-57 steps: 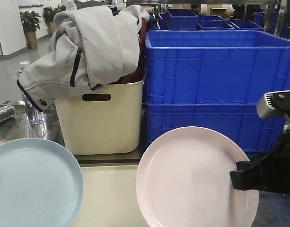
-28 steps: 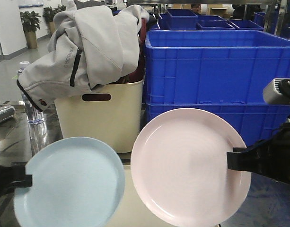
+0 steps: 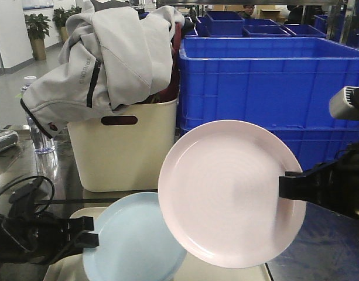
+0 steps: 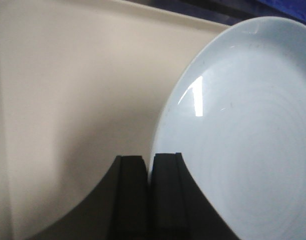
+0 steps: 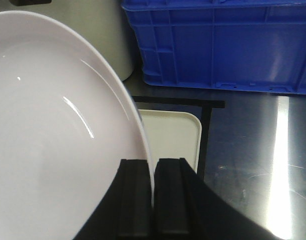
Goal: Grab plate from conveyor and place on tray
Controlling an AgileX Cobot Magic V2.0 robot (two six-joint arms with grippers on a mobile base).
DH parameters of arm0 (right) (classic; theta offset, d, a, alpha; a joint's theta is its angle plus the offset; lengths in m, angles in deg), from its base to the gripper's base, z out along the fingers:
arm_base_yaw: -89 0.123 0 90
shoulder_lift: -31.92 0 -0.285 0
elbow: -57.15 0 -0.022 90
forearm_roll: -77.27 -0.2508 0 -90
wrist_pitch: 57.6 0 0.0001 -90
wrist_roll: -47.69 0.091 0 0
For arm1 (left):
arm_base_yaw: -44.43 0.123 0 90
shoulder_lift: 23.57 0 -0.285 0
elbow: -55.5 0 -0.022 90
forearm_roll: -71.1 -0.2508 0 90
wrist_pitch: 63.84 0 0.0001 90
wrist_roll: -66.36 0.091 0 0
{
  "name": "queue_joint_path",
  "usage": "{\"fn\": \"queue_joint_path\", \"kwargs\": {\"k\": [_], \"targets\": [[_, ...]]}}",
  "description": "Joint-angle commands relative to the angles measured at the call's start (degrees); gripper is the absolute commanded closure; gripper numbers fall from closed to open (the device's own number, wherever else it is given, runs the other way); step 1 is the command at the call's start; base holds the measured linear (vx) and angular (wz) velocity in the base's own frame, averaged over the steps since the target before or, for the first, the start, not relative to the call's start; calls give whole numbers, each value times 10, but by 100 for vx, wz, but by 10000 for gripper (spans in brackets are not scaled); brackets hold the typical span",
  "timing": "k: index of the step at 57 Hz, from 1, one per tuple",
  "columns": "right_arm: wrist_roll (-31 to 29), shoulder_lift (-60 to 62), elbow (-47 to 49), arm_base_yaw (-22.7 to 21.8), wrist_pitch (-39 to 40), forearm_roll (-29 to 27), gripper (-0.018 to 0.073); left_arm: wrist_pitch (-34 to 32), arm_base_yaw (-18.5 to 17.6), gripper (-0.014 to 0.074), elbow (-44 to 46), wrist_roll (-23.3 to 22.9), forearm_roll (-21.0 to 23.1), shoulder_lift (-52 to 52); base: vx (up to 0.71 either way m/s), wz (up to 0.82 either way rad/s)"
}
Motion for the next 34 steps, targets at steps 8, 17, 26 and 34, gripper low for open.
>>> {"fn": "queue_joint_path", "kwargs": {"k": [8,17,26,34], "targets": [[-1,10,18,-1,52,4,571,-25,-22,437,18,35,47,16,0,0],[-1,10,18,-1,50,3,571,-32,-26,297,18,35,57,16,0,0],[-1,10,18,-1,44,3,570,-38,-26,184,18,38,56,19,0,0],[-1,9,17,-1,42,-1,570,-44,-25,164,18,82,55,50,0,0]]}}
